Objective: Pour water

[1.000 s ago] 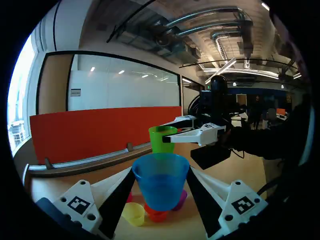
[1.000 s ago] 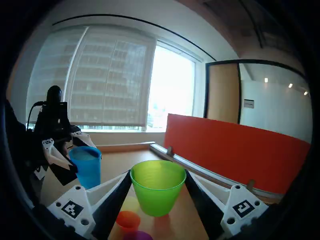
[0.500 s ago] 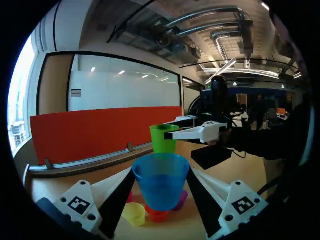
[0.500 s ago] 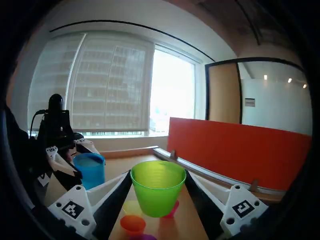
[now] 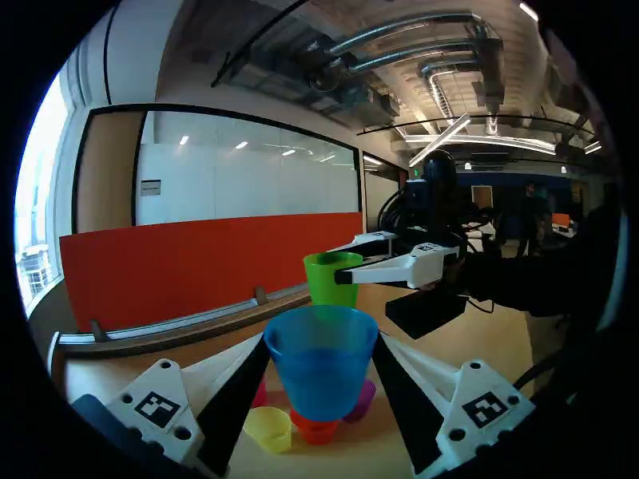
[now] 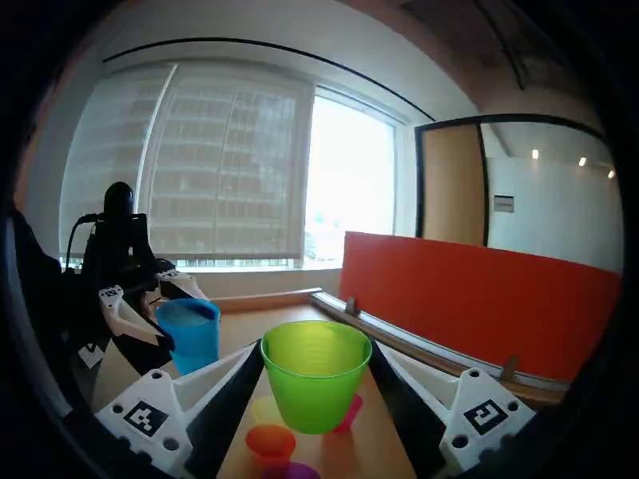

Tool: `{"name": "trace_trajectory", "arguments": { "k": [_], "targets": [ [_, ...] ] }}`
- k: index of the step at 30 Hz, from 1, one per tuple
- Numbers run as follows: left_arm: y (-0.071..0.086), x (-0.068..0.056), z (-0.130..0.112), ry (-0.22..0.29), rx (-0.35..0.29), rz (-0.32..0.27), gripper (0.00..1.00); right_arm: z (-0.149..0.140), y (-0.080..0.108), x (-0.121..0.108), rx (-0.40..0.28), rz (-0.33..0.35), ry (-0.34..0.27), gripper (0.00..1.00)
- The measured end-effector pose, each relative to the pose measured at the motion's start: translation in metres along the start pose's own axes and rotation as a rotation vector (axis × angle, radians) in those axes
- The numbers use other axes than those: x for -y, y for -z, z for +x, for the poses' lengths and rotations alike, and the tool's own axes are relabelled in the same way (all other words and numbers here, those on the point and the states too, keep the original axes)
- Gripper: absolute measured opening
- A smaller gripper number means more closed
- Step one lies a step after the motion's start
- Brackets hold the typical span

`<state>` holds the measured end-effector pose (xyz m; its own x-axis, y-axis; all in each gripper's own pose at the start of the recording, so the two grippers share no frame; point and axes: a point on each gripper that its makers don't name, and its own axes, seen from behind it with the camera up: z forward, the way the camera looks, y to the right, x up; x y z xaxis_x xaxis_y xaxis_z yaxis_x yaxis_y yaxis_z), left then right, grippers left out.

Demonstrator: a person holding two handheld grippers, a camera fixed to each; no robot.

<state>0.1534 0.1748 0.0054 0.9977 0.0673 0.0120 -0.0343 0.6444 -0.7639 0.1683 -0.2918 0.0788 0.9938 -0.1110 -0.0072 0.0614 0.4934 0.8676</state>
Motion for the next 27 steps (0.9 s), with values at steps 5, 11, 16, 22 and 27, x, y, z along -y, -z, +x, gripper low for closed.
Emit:
{"name": "trace_trajectory", "arguments": {
  "k": [5, 11, 16, 22, 27],
  "targets": [
    [-0.001, 0.000, 0.003, -0.006, -0.001, -0.002, 0.87, -0.002, 0.002, 0.001, 0.004, 0.007, 0.001, 0.94],
    [-0.001, 0.002, 0.008, -0.020, -0.001, -0.004, 0.86, -0.004, 0.005, 0.005, 0.015, 0.015, 0.009, 0.94],
    [-0.001, 0.005, 0.011, -0.031, 0.004, -0.002, 0.87, -0.004, 0.007, 0.006, 0.018, 0.018, 0.012, 0.94],
    [-0.002, 0.007, 0.013, -0.042, 0.008, 0.000, 0.87, -0.007, 0.011, 0.009, 0.027, 0.025, 0.009, 0.94],
    [-0.003, 0.008, 0.015, -0.051, 0.010, 0.002, 0.87, -0.015, 0.012, 0.011, 0.041, 0.032, 0.011, 0.94]
  ]
}}
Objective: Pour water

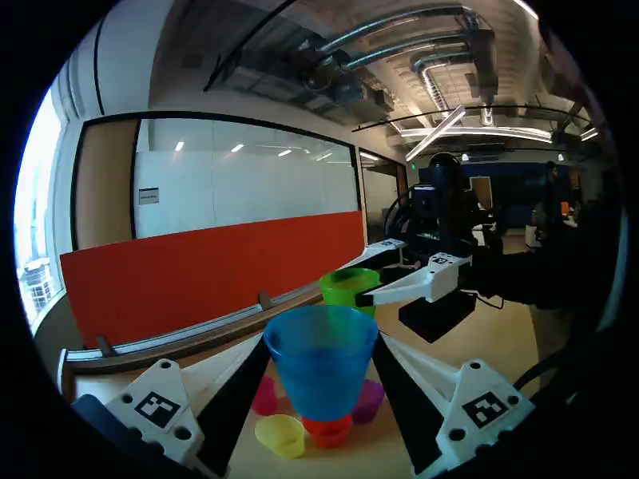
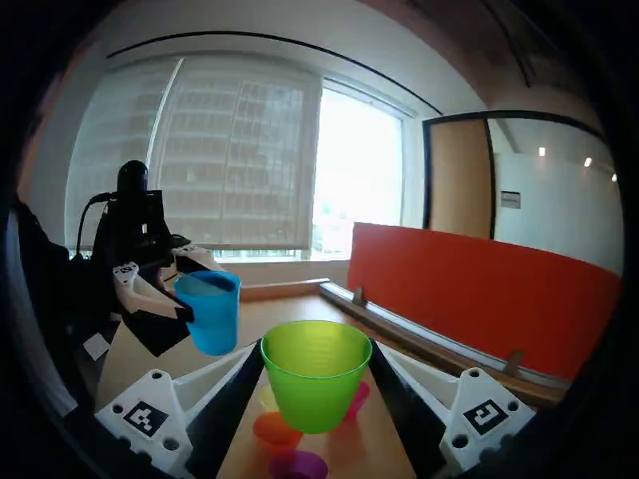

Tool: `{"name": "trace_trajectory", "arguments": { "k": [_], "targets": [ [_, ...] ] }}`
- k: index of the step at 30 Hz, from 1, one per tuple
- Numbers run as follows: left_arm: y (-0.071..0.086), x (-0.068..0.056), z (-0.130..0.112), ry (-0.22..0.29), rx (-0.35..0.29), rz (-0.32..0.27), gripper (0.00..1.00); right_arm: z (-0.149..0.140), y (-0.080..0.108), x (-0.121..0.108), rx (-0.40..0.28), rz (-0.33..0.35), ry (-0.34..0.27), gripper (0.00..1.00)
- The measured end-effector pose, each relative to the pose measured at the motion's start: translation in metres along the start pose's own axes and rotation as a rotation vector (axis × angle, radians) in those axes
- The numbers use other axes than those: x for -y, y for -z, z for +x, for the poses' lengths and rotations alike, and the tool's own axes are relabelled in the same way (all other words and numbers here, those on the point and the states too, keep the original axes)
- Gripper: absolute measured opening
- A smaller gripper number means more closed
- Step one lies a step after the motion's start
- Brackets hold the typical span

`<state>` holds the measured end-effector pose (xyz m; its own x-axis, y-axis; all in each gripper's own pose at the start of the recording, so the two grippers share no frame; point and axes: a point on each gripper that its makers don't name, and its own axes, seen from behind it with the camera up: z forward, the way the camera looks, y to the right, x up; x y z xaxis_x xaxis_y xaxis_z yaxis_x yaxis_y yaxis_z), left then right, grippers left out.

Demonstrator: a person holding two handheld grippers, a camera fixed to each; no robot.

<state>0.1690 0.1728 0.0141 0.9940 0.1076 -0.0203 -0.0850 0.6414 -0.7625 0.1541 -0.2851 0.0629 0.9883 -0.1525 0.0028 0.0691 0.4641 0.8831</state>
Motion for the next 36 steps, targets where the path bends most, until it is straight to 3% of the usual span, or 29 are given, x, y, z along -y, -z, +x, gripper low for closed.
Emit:
{"name": "trace_trajectory", "arguments": {
  "k": [36],
  "targets": [
    [-0.005, 0.010, 0.021, -0.139, 0.007, 0.017, 0.87, -0.033, 0.008, 0.022, 0.050, 0.049, -0.025, 0.94]
  ]
}}
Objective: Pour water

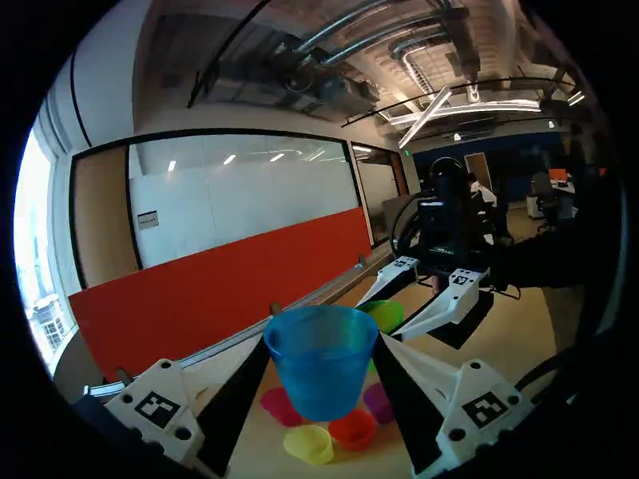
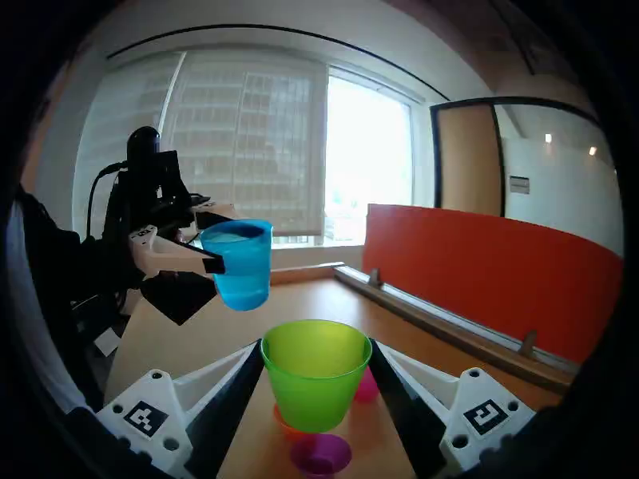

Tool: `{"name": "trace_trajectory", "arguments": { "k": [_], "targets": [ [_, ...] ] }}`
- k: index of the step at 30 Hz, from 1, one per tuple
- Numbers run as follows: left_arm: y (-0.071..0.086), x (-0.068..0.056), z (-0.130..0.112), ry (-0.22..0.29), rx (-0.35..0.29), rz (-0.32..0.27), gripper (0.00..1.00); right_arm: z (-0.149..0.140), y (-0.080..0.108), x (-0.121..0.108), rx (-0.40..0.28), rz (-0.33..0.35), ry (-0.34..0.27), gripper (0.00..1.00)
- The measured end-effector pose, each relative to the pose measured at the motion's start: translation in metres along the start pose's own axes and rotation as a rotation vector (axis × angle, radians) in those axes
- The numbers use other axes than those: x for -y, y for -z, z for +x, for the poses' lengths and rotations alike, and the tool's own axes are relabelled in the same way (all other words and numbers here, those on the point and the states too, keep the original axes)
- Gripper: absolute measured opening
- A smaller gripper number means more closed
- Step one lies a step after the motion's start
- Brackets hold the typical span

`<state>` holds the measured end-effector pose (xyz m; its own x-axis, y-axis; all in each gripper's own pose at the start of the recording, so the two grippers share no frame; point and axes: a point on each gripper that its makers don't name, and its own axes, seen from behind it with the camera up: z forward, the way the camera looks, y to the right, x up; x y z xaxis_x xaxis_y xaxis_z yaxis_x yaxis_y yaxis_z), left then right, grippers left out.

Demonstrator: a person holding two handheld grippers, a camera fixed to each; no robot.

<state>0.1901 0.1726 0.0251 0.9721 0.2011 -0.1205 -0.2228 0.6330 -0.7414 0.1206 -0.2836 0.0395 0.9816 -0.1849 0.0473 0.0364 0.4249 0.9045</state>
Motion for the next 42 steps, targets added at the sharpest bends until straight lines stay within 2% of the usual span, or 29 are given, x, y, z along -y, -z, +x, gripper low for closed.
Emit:
{"name": "trace_trajectory", "arguments": {
  "k": [8, 21, 42],
  "targets": [
    [-0.003, 0.001, 0.003, -0.031, 0.000, 0.001, 0.87, -0.002, 0.001, 0.007, 0.010, 0.014, 0.008, 0.94],
    [-0.010, -0.001, 0.005, -0.136, 0.019, 0.021, 0.87, -0.010, 0.002, 0.015, 0.017, 0.023, 0.003, 0.94],
    [-0.021, 0.001, 0.008, -0.238, 0.035, 0.032, 0.87, -0.018, -0.001, 0.029, 0.027, 0.053, -0.009, 0.94]
  ]
}}
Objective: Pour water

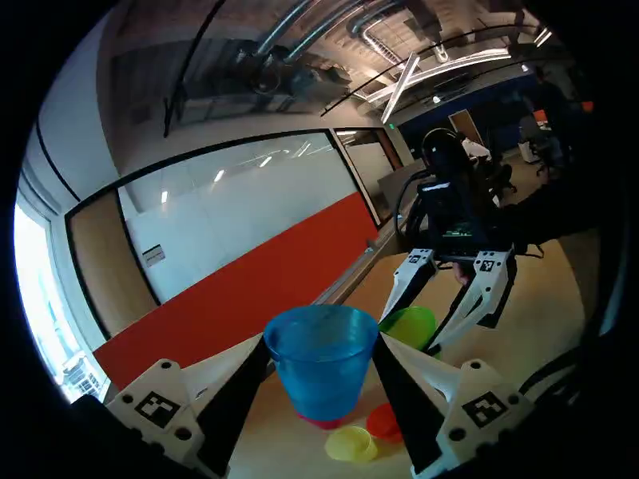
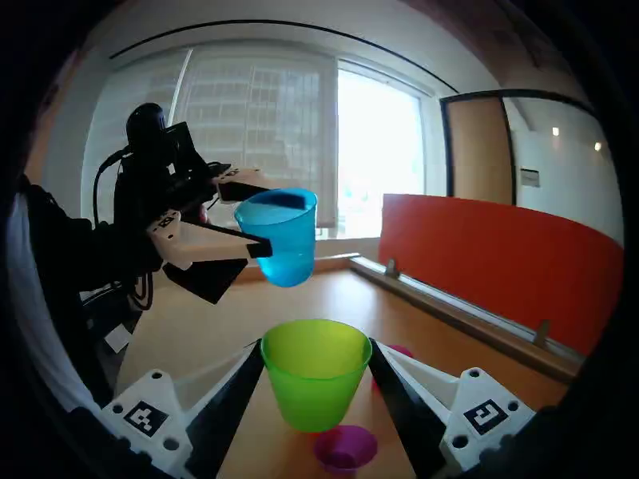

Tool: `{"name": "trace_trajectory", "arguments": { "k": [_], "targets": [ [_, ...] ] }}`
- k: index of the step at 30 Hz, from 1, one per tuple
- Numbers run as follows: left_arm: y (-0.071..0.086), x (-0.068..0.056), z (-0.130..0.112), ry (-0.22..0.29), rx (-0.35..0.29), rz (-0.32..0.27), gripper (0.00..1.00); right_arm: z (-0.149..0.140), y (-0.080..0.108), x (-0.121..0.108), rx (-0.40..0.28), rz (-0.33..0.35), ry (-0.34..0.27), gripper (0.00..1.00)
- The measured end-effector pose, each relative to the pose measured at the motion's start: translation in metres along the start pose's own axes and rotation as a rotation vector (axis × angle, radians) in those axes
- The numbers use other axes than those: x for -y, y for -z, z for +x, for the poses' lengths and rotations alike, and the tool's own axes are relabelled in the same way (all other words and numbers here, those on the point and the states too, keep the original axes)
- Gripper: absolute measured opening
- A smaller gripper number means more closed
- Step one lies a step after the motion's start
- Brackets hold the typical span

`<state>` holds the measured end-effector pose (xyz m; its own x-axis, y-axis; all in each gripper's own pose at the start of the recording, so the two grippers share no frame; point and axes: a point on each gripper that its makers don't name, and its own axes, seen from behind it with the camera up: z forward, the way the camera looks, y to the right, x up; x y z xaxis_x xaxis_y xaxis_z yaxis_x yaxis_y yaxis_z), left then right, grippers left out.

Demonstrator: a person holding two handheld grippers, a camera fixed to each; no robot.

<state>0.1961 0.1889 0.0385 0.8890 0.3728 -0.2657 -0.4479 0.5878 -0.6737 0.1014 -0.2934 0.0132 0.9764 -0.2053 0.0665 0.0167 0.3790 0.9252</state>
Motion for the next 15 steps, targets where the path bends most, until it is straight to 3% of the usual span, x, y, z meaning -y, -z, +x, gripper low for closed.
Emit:
{"name": "trace_trajectory", "arguments": {
  "k": [15],
  "targets": [
    [-0.004, -0.001, 0.001, -0.075, 0.008, 0.010, 0.87, -0.006, -0.001, 0.013, 0.006, 0.025, 0.000, 0.94]
  ]
}}
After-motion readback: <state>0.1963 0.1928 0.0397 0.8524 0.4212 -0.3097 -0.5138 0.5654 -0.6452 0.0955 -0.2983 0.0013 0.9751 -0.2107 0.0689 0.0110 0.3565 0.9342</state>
